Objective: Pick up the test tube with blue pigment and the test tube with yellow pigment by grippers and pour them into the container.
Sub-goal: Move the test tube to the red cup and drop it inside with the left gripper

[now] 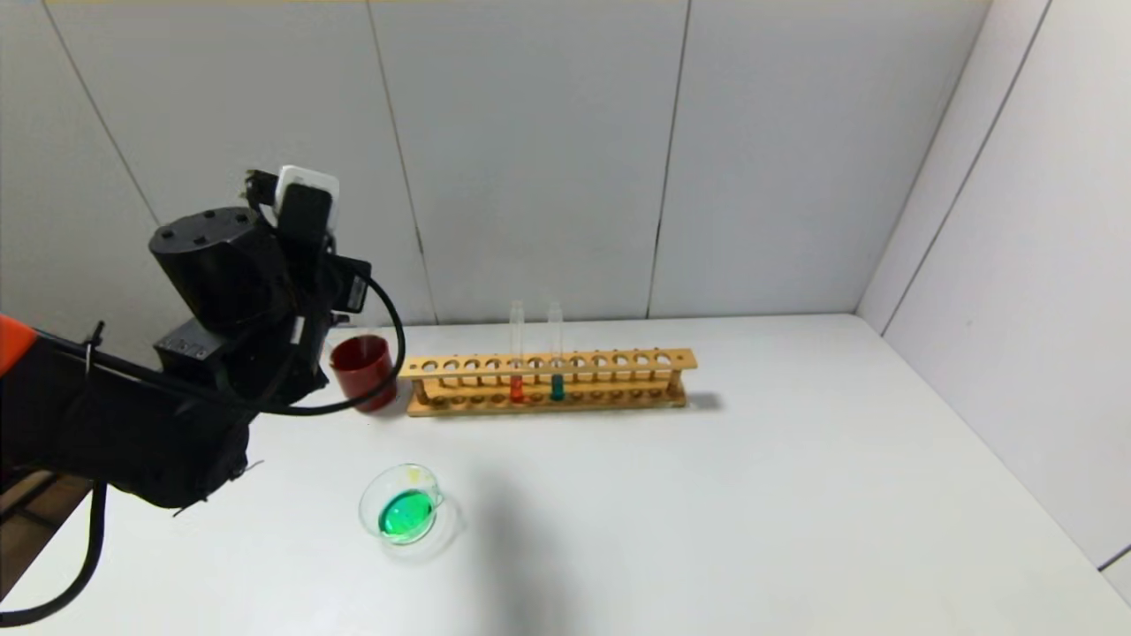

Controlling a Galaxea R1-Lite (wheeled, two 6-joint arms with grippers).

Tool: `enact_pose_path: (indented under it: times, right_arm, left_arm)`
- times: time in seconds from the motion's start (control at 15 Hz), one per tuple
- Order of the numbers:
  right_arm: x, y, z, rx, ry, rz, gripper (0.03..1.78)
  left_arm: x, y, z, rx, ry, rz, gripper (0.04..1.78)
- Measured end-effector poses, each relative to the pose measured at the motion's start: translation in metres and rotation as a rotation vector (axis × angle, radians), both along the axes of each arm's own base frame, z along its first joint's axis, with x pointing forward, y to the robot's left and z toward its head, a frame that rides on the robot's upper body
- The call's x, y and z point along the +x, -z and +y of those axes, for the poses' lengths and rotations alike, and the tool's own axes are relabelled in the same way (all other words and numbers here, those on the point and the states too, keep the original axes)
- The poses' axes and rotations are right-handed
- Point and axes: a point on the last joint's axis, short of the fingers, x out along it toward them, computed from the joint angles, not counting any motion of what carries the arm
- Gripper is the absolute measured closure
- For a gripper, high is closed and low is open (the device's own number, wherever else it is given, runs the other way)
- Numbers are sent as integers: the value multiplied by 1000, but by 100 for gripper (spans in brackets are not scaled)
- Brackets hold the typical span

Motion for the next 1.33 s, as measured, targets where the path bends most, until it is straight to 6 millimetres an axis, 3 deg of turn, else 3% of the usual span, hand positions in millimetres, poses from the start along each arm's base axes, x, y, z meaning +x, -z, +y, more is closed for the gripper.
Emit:
enact_pose_path:
  times: [0.4, 0.67, 0.93, 1.33]
  right_arm:
    - [0, 0, 0, 0, 0, 0, 6]
    - [0, 0, 0, 0, 0, 0, 6]
    - [0, 0, 0, 0, 0, 0, 6]
    - [0, 0, 0, 0, 1, 0, 6]
  left_arm:
    - [14, -14, 36, -378, 29, 64, 151]
    - [18, -33, 64, -606, 86, 91, 151]
    - [20, -41, 86, -692, 126, 66, 151]
    - [33, -26, 98, -711, 87, 86, 151]
